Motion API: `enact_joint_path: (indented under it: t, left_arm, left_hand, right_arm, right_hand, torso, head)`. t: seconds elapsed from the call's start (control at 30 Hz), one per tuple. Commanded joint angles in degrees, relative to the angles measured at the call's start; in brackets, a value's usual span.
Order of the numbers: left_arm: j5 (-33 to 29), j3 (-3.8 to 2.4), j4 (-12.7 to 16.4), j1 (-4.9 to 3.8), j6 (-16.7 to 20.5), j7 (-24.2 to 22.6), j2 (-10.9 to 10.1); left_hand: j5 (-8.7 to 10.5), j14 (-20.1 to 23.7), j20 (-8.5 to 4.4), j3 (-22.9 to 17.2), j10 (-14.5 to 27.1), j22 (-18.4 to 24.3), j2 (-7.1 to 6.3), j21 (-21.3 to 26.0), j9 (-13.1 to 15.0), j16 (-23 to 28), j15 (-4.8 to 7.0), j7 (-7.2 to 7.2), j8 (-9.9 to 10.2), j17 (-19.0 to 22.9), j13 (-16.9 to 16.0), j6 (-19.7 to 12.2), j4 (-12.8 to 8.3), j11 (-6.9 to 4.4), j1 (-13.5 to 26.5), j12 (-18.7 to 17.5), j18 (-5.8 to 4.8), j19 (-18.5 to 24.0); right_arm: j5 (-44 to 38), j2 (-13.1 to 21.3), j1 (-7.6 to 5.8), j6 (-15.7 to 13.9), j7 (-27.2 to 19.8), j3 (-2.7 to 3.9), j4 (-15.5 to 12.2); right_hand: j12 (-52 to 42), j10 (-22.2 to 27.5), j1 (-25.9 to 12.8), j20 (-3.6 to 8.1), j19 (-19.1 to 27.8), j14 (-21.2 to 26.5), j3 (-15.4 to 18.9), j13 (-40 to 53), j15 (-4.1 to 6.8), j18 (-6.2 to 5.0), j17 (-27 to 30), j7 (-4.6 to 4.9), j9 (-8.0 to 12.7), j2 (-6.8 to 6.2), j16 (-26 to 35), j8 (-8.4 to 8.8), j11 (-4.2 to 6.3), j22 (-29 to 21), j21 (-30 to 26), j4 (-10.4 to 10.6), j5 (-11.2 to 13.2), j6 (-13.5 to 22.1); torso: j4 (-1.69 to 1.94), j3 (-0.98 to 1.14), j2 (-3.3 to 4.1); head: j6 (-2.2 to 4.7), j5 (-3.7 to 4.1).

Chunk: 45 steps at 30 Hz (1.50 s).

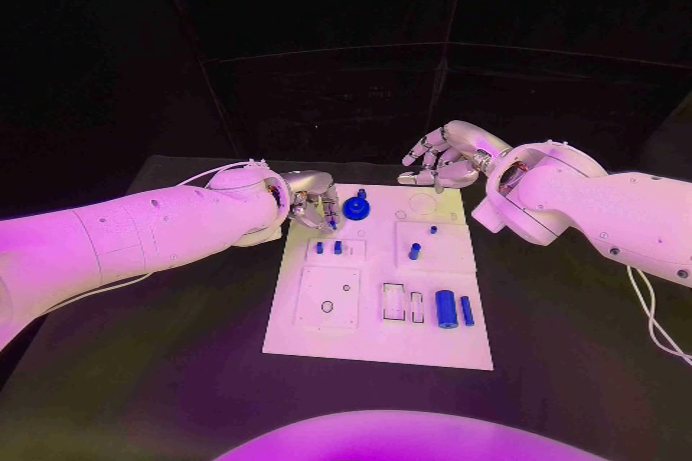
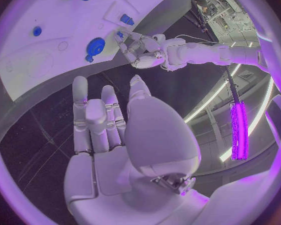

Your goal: Assemble the parts on the task board

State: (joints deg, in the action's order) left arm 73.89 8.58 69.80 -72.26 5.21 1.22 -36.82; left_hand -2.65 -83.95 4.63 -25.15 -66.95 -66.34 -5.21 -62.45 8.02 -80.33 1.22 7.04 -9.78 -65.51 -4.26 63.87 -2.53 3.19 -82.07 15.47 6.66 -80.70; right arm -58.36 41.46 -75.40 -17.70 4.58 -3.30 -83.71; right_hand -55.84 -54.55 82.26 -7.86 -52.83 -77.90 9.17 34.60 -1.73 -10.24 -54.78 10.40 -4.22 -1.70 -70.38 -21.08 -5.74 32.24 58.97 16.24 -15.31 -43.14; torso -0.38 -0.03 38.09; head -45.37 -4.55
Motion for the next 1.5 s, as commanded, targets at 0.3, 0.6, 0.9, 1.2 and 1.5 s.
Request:
enact_joint_path:
  t: [0.3, 0.6, 0.9, 1.2, 1.5]
  left_arm:
    - [-0.26, 0.00, -0.53, 0.07, -1.84, 0.55, 0.98]
    - [-0.26, 0.10, -1.24, 0.20, -2.25, 0.68, 1.37]
    - [-0.26, 0.13, -1.53, 0.23, -2.82, 1.59, 1.55]
    - [-0.26, 0.13, -1.81, 0.24, -2.17, 1.91, 1.64]
    - [-0.27, 0.14, -1.85, 0.24, -1.50, 1.97, 1.61]
  left_hand:
    - [-0.18, -0.87, -0.10, -0.28, -0.38, 0.02, -0.06, -0.07, -0.02, 0.19, -0.04, 0.38, 0.24, 0.16, -0.06, 0.16, -0.06, 0.23, 0.52, -0.43, -0.49, 0.19]
    - [-0.17, -0.80, -0.07, -0.33, -0.39, 0.11, -0.16, 0.08, -0.08, 0.24, -0.07, 0.41, 0.40, 0.27, -0.04, 0.10, -0.10, 0.28, 0.72, -0.65, -0.46, 0.28]
    - [-0.16, -0.57, 0.26, -0.38, 1.04, 0.24, -1.11, 0.47, -0.73, 0.41, -0.58, 1.04, 1.97, 0.81, 0.34, -1.69, -0.04, 1.00, 2.05, -2.44, -0.44, 0.56]
    - [-0.16, -0.42, 0.88, -0.65, 2.90, 0.16, -2.33, 0.60, -1.85, 0.46, -1.30, 1.65, 4.37, 1.23, 0.54, -5.26, -0.25, 1.83, 2.79, -4.33, -0.45, 0.68]
    - [-0.15, -0.36, 1.19, -0.47, 3.81, 0.21, -2.90, 0.78, -2.41, 0.47, -1.57, 1.92, 5.49, 1.46, 0.54, -7.07, 0.03, 2.12, 3.68, -5.24, -0.39, 0.77]
  right_arm:
    - [-0.15, -0.09, -0.10, 0.10, -0.43, 0.03, 0.01]
    - [-0.15, -0.13, -0.10, 0.12, -0.45, 0.03, 0.04]
    - [-0.15, -0.09, -0.10, 0.11, -0.44, 0.03, 0.03]
    - [-0.15, -0.05, -0.10, 0.04, -0.42, 0.03, 0.00]
    - [-0.22, 0.02, -0.10, -0.39, 0.00, 0.03, 0.04]
  right_hand:
    - [0.00, 0.14, 0.21, 0.10, -0.26, 0.17, 0.39, -0.05, 0.33, -0.33, -0.07, -0.05, 0.07, 0.44, 0.02, -0.15, 0.19, -0.08, -0.18, -0.03, -0.19, 0.33]
    - [0.00, 0.14, 0.21, 0.10, -0.26, 0.17, 0.39, -0.05, 0.33, -0.33, -0.07, -0.05, 0.07, 0.44, 0.02, -0.15, 0.19, -0.08, -0.18, -0.03, -0.19, 0.33]
    - [0.00, 0.14, 0.21, 0.10, -0.26, 0.17, 0.39, -0.05, 0.33, -0.33, -0.07, -0.05, 0.07, 0.44, 0.02, -0.15, 0.19, -0.08, -0.18, -0.03, -0.19, 0.33]
    - [0.00, 0.14, 0.21, 0.10, -0.26, 0.17, 0.39, -0.05, 0.33, -0.33, -0.07, -0.05, 0.07, 0.44, 0.02, -0.15, 0.19, -0.08, -0.18, -0.03, -0.19, 0.33]
    - [-0.02, 0.14, 0.32, 0.11, -0.28, 0.26, 0.46, -0.18, 0.34, -0.33, 0.22, -0.06, 0.07, 0.60, 0.18, -0.24, 0.21, -0.09, -0.20, -0.02, -0.38, 0.35]
  torso:
    - [-0.01, -0.01, 0.00]
    - [0.04, -0.01, -0.02]
    - [-0.03, -0.01, -0.03]
    - [0.02, 0.01, -0.02]
    - [0.01, -0.01, -0.06]
  head:
    - [-0.23, 0.09]
    - [-0.32, 0.13]
    - [-0.35, 0.16]
    - [-0.35, 0.24]
    - [-0.43, 0.30]
